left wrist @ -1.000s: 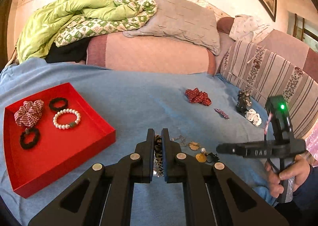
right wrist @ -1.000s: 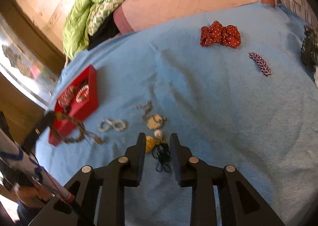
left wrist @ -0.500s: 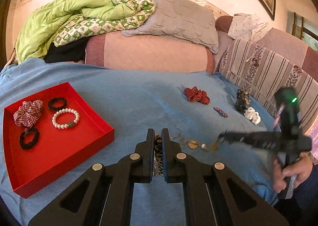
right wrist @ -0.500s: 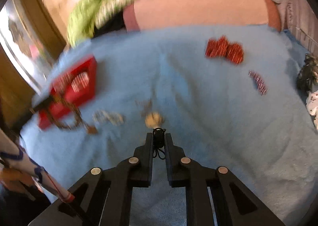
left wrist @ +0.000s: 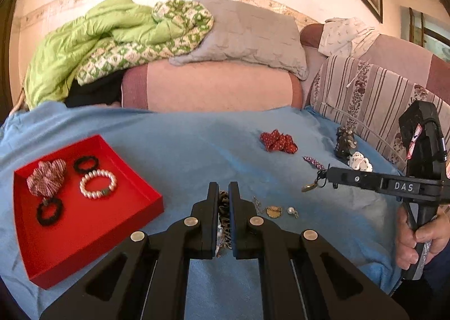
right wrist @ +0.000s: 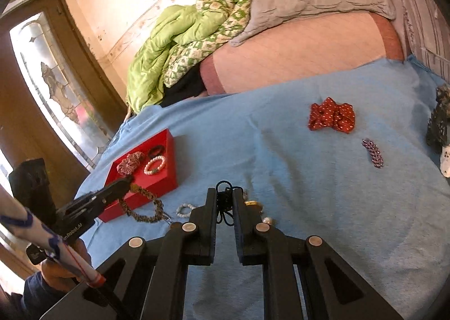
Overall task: Organize jewelry
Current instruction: 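Carry the brown chain and black tassel pendant over the red tray with both tools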
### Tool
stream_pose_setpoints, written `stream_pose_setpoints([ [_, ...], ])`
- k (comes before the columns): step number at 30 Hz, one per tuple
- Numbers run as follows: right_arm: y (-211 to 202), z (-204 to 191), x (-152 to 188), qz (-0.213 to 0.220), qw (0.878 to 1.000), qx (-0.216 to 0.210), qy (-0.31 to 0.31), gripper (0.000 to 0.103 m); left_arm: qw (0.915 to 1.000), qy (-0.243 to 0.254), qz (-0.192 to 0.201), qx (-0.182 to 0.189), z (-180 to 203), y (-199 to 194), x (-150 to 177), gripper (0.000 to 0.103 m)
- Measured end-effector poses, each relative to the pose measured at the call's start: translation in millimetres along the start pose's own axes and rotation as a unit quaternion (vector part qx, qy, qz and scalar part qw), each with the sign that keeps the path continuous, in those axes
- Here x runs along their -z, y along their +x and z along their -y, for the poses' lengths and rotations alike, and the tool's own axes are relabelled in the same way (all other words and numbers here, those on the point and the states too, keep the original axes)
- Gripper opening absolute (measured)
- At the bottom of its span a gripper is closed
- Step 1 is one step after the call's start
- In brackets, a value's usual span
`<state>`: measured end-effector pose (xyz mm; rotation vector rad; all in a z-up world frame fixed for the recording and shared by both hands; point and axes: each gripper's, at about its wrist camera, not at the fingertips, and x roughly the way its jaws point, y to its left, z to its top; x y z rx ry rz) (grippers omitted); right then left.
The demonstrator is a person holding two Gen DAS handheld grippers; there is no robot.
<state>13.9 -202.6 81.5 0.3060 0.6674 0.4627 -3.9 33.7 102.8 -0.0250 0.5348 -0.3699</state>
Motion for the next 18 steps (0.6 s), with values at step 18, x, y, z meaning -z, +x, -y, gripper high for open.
stream_pose_setpoints([
  [18, 5, -23, 2, 0.009, 0.999, -0.029, -0.017, 0.012, 0.9988, -0.018, 0.038, -0.024, -20, -31, -13, 0.007],
])
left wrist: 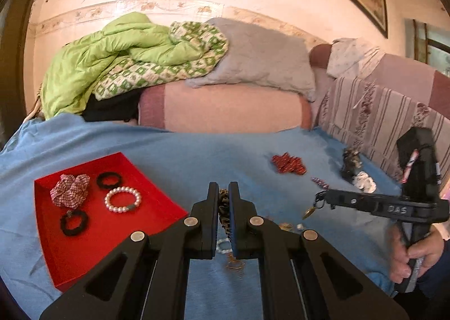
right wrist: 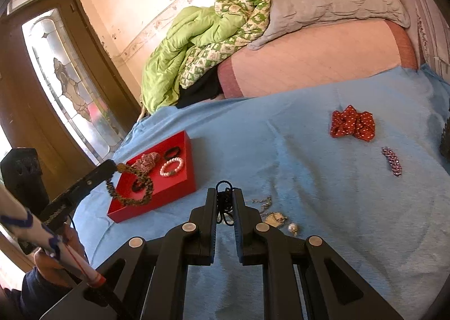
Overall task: Organize jewelry
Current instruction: 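Carry the brown chain and black tassel pendant over the red tray with both tools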
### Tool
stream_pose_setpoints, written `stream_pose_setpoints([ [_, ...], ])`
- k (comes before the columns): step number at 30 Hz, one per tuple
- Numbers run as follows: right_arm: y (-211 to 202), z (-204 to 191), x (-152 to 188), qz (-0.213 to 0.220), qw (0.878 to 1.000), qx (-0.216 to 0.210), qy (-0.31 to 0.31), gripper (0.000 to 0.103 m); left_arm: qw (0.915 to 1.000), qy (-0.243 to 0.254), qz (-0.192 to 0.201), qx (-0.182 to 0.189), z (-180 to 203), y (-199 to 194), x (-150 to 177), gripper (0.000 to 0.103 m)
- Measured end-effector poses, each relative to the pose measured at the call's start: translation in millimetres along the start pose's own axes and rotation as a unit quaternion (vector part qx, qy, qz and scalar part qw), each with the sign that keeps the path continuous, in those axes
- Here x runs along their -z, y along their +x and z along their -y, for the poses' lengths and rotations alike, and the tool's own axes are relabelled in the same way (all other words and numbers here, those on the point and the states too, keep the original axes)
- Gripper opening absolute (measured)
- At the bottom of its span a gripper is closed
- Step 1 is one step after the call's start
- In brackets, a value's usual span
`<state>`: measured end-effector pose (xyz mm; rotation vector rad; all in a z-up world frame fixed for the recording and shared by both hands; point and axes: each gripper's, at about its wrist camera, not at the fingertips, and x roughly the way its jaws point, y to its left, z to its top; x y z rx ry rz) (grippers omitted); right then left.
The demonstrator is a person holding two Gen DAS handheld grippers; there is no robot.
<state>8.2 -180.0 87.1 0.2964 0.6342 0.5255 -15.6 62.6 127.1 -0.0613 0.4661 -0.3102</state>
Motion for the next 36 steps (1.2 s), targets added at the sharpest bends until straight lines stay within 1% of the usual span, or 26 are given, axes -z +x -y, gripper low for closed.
stream_pose_setpoints([
  [10, 15, -21, 0, -0.007, 1.0, -0.019, -0.011, 0.012, 0.9995, -0.015, -0.008, -0.028, -25, -3, 3, 0.007],
  [15, 25, -31, 2, -0.015, 1.0, -0.024, -0.013, 0.012, 0.9986, -0.014, -0.005, -0.05, -35, -6, 5, 0.007],
  [22, 33, -60, 2, -0.016, 0.999, -0.036, -0.021, 0.012, 0.9974, -0.028, -0.003, -0.066, -55, -13, 8, 0.007],
  [27, 49, -77, 1, -0.026, 0.999, -0.038, -0.009, 0.012, 0.9957, -0.048, 0.009, -0.079, -75, -22, 5, 0.007],
  [31, 51, -99, -4, -0.025, 0.999, -0.036, -0.021, 0.012, 0.9936, -0.074, 0.019, -0.083, -92, -31, 3, 0.007],
  [36, 59, -124, -15, -0.018, 0.998, -0.053, -0.025, 0.012, 0.9906, -0.097, 0.022, -0.094, -109, -35, 3, 0.007],
])
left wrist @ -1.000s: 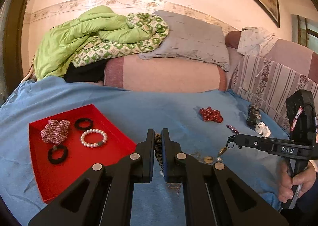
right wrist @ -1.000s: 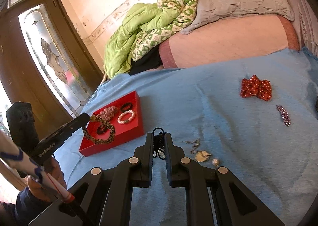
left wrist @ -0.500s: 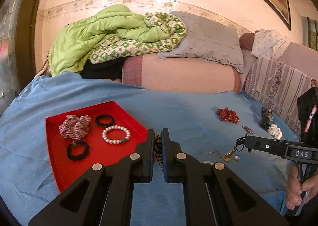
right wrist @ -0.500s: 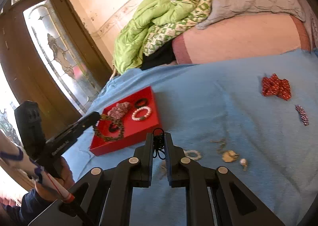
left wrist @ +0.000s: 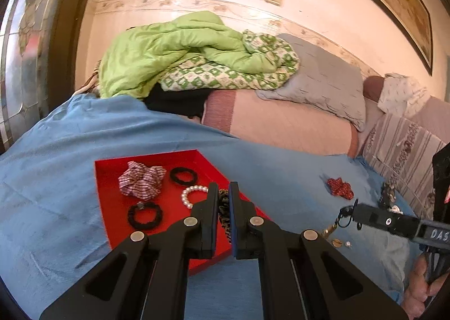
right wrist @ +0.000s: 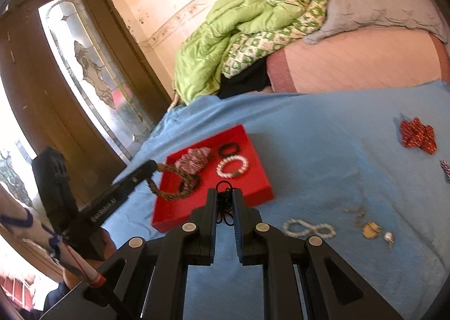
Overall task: Organize jewelry
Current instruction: 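Carry the brown chain and black tassel pendant over the red tray with both tools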
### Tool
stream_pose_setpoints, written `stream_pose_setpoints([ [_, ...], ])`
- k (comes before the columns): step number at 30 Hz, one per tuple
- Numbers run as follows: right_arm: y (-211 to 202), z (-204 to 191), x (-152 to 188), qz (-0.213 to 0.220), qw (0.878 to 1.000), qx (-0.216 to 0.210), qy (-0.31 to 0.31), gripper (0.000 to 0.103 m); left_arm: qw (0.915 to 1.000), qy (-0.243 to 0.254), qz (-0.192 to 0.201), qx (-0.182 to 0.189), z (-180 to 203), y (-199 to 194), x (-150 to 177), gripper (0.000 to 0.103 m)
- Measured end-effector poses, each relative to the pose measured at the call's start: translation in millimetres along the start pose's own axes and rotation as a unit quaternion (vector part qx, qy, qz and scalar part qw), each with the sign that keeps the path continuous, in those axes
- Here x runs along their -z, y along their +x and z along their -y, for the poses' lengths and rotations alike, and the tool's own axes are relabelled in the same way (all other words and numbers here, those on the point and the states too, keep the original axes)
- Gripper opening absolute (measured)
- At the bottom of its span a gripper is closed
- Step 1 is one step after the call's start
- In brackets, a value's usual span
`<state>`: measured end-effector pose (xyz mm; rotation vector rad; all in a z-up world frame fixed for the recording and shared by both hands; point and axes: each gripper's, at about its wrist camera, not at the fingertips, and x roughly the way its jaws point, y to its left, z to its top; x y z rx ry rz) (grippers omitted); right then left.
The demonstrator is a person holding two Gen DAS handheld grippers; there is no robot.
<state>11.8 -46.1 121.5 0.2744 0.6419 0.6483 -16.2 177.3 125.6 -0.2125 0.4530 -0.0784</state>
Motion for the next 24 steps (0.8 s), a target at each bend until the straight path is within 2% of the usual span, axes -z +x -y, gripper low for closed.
stream_pose_setpoints([
  [10, 57, -26, -25, 0.0, 0.998, -0.057, 0.003, 0.012, 0.9985, -0.005, -0.027, -0.047, -30, 21, 2, 0.007],
  [14, 86, -29, -30, -0.01, 0.998, -0.069, 0.004, 0.012, 0.9969, -0.026, -0.044, -0.059, -44, 33, 4, 0.006],
  [24, 109, -5, -23, -0.032, 0.998, -0.054, 0.009, 0.012, 0.9927, -0.035, -0.077, -0.085, -50, 58, 13, 0.007],
])
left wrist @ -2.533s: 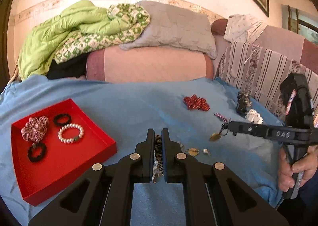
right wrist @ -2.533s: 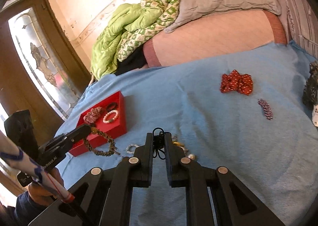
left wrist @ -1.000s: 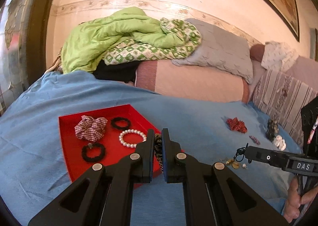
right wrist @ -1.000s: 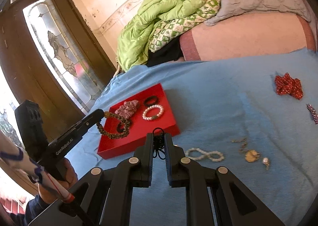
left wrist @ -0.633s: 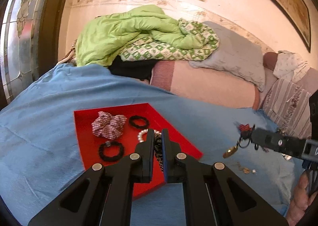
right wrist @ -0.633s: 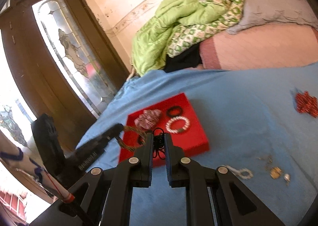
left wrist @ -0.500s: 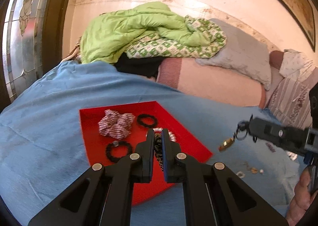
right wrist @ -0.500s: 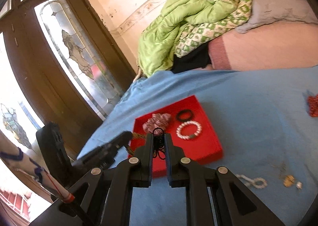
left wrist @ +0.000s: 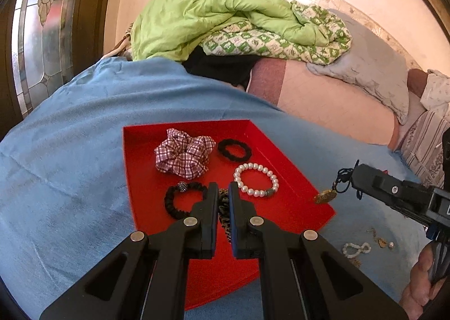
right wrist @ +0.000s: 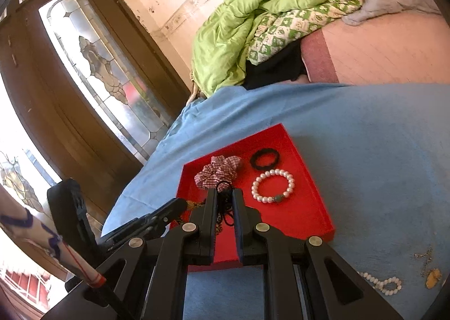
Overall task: Organize jewelry
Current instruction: 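Carry the brown chain and black tassel pendant over the red tray with both tools, then lower the brown chain into the tray and open the left tool while the right tool releases the tassel pendant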
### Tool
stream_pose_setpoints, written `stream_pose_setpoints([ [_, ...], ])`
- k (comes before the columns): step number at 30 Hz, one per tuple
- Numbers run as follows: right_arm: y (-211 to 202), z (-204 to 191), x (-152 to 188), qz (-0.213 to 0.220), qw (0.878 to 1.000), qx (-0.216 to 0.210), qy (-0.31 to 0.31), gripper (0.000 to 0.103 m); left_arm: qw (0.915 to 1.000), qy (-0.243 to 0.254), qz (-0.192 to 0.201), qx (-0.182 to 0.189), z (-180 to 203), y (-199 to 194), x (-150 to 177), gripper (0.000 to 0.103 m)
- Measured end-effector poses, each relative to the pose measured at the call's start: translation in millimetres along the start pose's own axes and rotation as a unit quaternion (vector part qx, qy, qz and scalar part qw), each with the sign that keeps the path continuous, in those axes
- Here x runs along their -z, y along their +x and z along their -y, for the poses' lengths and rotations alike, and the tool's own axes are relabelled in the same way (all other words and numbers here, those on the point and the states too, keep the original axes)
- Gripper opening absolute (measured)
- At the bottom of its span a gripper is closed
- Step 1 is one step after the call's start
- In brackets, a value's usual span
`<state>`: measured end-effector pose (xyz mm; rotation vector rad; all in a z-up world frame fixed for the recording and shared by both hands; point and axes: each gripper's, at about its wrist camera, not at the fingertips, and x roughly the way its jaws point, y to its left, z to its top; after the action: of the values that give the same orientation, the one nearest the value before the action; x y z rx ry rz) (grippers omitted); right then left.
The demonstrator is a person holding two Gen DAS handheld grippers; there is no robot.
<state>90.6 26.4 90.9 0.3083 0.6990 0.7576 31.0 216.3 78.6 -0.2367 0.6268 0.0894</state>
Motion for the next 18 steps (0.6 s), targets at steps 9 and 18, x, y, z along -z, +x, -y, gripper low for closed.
stream_pose_setpoints([
  [9, 18, 13, 4, -0.019, 1.0, 0.006, 0.005, 0.012, 0.9996, 0.013, -0.017, -0.019, 7, 14, 5, 0.007],
  [18, 35, 17, 9, -0.033, 0.999, 0.014, 0.007, 0.012, 0.9979, 0.039, -0.033, -0.039, 15, 24, 10, 0.007],
])
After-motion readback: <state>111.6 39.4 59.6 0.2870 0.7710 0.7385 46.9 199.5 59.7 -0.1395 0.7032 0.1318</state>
